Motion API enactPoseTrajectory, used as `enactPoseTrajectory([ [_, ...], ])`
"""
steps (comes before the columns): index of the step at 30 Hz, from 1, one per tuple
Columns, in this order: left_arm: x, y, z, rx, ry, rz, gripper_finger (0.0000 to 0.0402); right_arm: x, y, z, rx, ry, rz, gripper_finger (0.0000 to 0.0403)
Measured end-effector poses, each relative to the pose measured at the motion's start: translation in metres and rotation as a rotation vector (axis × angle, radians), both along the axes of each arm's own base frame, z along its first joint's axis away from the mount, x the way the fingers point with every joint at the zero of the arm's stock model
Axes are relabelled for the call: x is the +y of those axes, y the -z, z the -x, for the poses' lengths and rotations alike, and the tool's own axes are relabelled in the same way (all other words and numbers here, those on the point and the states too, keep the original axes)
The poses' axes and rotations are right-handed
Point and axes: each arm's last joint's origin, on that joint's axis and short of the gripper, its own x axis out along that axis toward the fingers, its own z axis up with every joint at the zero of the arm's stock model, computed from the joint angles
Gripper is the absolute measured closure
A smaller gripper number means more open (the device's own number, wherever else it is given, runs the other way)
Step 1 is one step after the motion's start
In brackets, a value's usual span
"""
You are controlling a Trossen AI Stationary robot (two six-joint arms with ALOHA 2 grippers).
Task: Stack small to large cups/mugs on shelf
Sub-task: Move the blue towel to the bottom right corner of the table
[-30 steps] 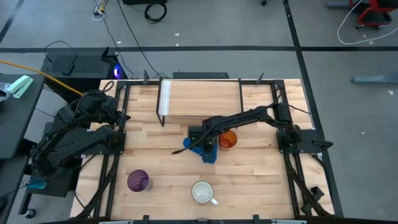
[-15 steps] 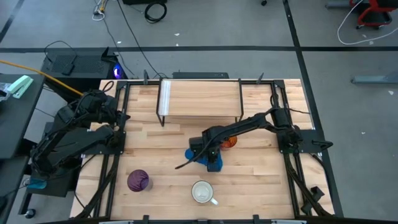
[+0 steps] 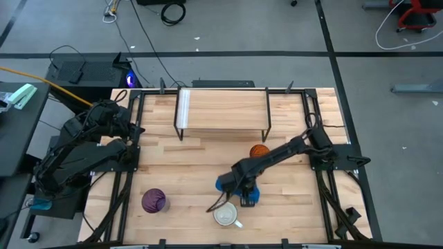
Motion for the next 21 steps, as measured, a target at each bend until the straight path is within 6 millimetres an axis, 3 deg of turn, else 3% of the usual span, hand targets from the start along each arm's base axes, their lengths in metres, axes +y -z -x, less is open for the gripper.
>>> enactPoseTrajectory([
  [10, 0.0, 0.0, 0.0, 0.007, 0.017, -0.014, 0.0367, 0.043, 0.0, 0.018, 0.049, 0.15, 0.018, 0.0401],
  [21, 0.0, 0.0, 0.0, 0.015, 0.035, -0.029, 0.0373, 0.092, 0.0, 0.046, 0.13, 0.435, 0.053, 0.0402],
])
